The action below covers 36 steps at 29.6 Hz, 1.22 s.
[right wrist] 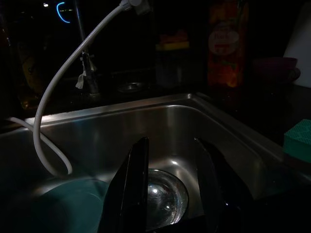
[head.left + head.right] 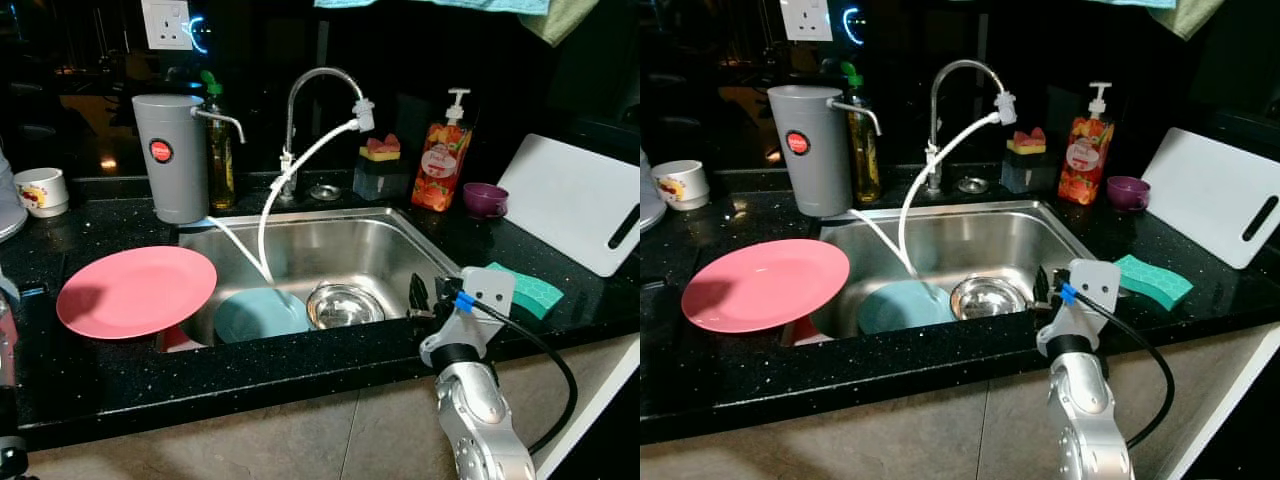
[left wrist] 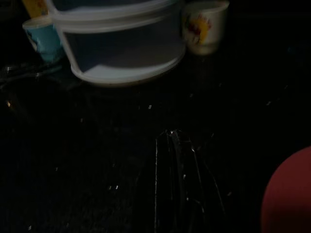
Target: Kitchen organization
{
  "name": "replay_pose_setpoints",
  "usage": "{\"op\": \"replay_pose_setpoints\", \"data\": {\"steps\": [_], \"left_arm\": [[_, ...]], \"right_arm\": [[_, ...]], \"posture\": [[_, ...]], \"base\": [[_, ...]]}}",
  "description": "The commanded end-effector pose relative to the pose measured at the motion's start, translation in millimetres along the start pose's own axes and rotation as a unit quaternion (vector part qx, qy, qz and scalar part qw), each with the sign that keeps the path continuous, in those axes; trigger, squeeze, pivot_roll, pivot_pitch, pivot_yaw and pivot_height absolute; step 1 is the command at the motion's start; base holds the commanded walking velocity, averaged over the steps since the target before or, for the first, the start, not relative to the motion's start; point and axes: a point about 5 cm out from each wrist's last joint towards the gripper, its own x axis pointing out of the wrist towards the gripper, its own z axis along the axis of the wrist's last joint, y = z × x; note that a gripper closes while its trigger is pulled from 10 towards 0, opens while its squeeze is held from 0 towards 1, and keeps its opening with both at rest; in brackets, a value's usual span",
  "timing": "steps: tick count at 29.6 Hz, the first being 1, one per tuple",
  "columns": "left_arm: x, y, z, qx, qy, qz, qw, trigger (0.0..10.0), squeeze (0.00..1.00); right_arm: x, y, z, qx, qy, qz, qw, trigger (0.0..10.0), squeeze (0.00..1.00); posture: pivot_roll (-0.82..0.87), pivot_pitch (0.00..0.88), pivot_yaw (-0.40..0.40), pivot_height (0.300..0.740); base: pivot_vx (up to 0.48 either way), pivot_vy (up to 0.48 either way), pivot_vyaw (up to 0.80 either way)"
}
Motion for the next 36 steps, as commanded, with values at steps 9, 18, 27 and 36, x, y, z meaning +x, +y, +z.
{"op": "replay_pose_setpoints", "data": {"steps": [9,18,27,36], "left_arm": [[3.4,5.2,2,-0.025,0.019,0.014,0.999,10.0,1.0],[-3.0,-20.4,-6,-0.073,0.059,-0.109,0.99,10.0,0.0],[-9.9,-29.1,-10,-0.202,0.087,-0.122,0.968,10.0,0.0],[-11.6,-25.4,-18,-0.247,0.11,-0.117,0.956,10.0,0.0]], "right_arm": [[0.7,0.9,-1,0.001,-0.001,0.002,1.0,10.0,0.0],[0.6,1.3,-1,0.001,0.001,0.002,1.0,10.0,0.0],[0.4,0.9,-1,0.001,0.001,0.002,1.0,10.0,0.0],[1.3,1.1,-1,0.001,0.001,0.005,1.0,10.0,0.0]], "posture": [[0.12,0.024,-0.054,0.74],[0.12,0.024,-0.054,0.74],[0.12,0.026,-0.055,0.74],[0.12,0.028,-0.058,0.74]], "base": [[0.0,0.0,0.0],[0.0,0.0,0.0],[0.0,0.0,0.0],[0.0,0.0,0.0]]}}
